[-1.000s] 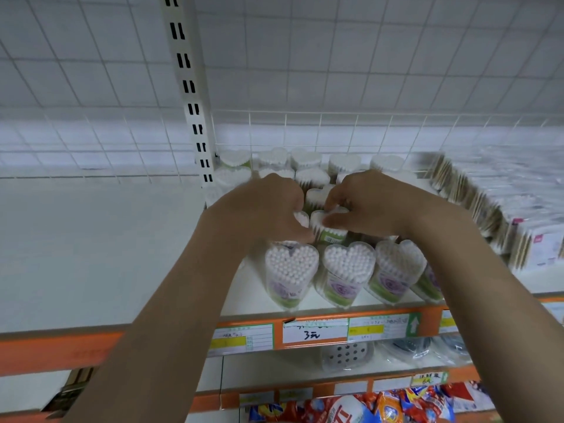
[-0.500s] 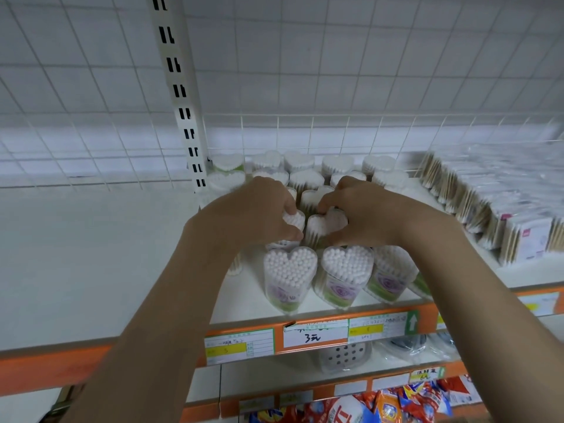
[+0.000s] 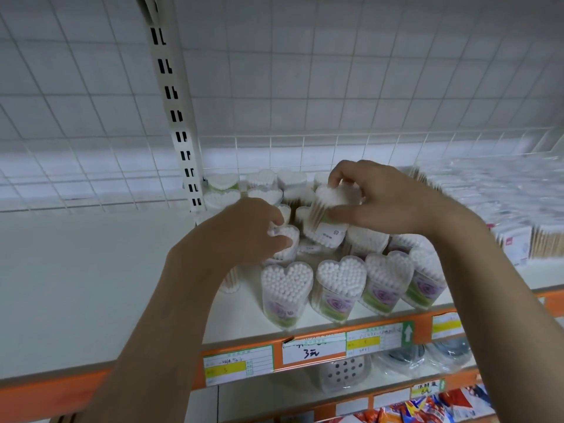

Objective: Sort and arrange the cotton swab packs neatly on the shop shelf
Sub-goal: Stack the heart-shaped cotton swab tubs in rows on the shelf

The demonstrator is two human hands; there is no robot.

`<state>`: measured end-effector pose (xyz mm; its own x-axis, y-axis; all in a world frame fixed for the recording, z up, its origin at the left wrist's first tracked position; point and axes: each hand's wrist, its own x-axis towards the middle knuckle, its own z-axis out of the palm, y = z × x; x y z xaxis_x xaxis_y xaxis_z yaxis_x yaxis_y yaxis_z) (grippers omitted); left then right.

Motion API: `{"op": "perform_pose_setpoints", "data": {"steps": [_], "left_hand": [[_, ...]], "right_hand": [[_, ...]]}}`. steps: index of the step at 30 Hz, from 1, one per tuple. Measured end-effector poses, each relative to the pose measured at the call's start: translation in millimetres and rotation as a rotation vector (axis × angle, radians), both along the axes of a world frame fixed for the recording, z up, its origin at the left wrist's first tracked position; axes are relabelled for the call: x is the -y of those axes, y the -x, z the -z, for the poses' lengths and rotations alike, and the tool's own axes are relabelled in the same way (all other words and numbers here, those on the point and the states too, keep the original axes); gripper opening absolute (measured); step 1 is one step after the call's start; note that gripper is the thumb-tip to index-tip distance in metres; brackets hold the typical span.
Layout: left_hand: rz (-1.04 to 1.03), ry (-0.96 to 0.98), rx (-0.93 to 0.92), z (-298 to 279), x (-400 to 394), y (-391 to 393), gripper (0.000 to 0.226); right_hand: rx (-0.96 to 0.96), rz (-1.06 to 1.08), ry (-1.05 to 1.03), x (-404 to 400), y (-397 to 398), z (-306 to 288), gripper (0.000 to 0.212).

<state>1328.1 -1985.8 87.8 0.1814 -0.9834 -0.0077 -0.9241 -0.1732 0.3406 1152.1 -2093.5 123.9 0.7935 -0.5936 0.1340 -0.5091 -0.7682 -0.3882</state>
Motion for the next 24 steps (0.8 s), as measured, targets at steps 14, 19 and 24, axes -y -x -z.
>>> {"op": "perform_pose_setpoints", "data": {"steps": [14, 19, 24], "left_hand": [[0.005, 0.127, 0.088, 11, -16, 7, 0.029], [0.022, 0.143, 0.121, 16, -18, 11, 0.030], [0.024, 0.159, 0.109, 16, -19, 10, 0.030]], "right_hand": [[0.259, 0.045, -0.190, 4, -2, 16, 0.046], [0.202, 0.039, -0.206, -2, 2, 17, 0.082], [0.305, 0.014, -0.218, -6, 0, 19, 0.084]]}}
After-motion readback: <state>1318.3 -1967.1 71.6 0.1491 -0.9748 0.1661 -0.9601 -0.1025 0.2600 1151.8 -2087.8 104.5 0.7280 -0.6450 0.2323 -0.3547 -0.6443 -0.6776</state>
